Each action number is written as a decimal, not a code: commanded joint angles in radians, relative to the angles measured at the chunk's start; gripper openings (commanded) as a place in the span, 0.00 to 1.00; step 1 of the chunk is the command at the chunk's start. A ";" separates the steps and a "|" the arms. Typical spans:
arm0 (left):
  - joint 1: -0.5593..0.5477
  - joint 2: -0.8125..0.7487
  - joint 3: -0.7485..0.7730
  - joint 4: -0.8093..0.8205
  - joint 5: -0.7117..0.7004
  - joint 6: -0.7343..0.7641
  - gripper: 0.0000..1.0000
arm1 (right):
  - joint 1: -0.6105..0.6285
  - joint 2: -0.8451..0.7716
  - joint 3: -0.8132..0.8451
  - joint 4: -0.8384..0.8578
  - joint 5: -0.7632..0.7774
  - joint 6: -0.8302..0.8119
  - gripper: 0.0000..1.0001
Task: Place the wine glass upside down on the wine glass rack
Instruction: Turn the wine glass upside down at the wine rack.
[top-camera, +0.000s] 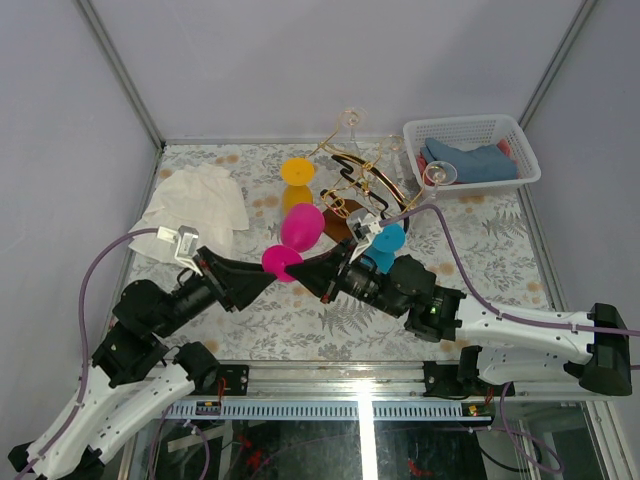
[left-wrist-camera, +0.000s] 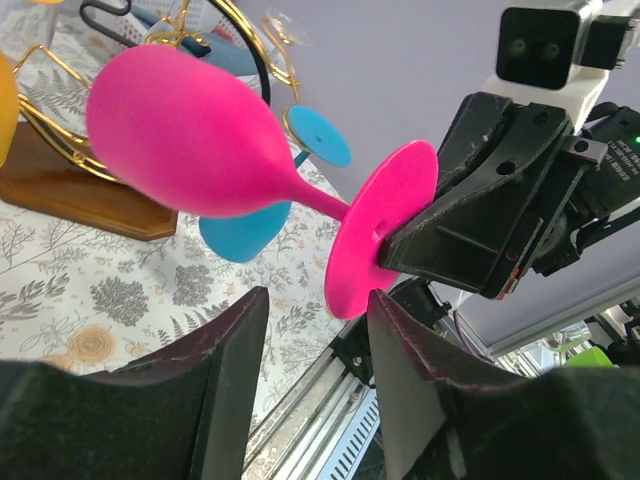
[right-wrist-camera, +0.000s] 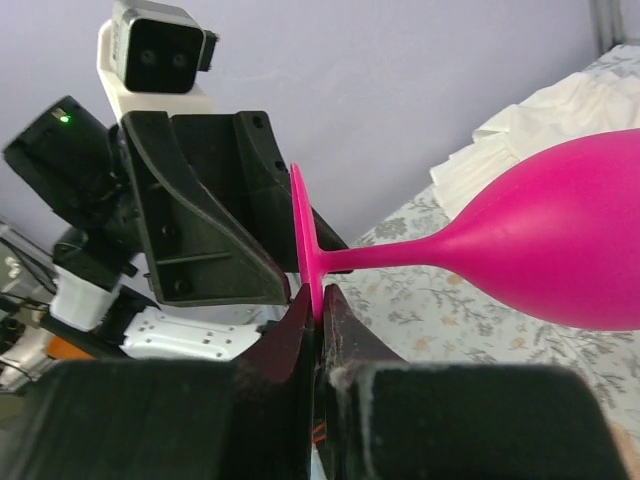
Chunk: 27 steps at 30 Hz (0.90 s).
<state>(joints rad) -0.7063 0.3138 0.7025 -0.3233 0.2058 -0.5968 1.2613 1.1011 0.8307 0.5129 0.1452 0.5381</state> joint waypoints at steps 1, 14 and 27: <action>-0.004 0.020 -0.001 0.145 0.074 -0.008 0.41 | 0.004 -0.002 0.032 0.120 -0.022 0.097 0.00; -0.003 0.085 0.010 0.207 0.070 -0.053 0.00 | 0.004 -0.006 0.039 0.081 -0.061 0.127 0.08; -0.004 0.106 0.031 0.122 -0.040 -0.136 0.00 | 0.004 -0.154 -0.039 0.000 0.064 -0.105 0.60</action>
<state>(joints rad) -0.7082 0.4114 0.7048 -0.1810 0.2382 -0.6895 1.2572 1.0210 0.8082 0.4843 0.1497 0.5762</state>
